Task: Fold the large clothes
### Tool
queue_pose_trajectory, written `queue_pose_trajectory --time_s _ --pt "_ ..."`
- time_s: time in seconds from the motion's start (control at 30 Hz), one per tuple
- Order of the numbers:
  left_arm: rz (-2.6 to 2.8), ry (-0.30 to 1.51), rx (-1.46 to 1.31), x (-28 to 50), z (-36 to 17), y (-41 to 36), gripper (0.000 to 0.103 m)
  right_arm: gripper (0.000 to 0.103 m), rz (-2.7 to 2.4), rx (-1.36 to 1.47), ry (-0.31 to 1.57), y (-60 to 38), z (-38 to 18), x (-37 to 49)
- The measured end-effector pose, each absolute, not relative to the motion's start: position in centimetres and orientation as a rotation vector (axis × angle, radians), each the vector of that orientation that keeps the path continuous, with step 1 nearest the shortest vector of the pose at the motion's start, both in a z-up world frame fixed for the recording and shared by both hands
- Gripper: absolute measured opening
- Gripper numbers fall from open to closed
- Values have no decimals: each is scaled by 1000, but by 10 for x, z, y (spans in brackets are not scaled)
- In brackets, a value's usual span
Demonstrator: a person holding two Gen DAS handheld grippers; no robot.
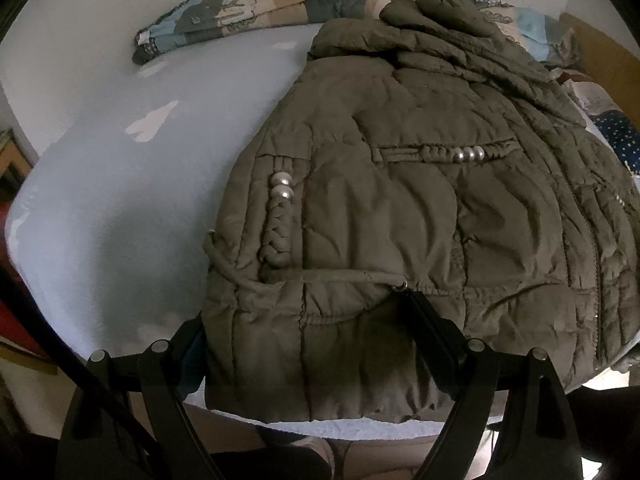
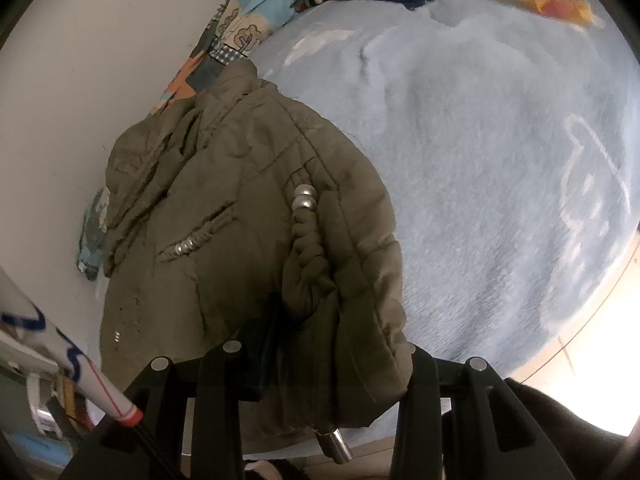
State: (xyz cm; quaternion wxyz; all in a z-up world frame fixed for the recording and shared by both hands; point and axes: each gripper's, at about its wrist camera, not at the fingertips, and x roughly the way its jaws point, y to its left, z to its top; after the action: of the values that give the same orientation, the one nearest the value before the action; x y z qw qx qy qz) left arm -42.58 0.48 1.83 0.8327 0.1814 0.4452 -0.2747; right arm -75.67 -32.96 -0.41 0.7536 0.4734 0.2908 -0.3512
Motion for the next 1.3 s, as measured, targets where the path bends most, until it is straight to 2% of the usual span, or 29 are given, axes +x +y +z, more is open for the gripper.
queue_pose_trajectory --time_s 0.33,0.9,1.2,1.3 --pt "-558 878 439 -433 17 -1 88 38 -866 665 784 -306 14 -727" --pt "-548 847 462 -436 15 -4 89 37 -905 488 855 -293 19 -714" --pt "-586 782 499 -446 24 -7 61 37 -912 465 864 -288 21 -711" --pt "-602 753 490 -449 31 -6 44 37 -914 450 868 -287 21 -710"
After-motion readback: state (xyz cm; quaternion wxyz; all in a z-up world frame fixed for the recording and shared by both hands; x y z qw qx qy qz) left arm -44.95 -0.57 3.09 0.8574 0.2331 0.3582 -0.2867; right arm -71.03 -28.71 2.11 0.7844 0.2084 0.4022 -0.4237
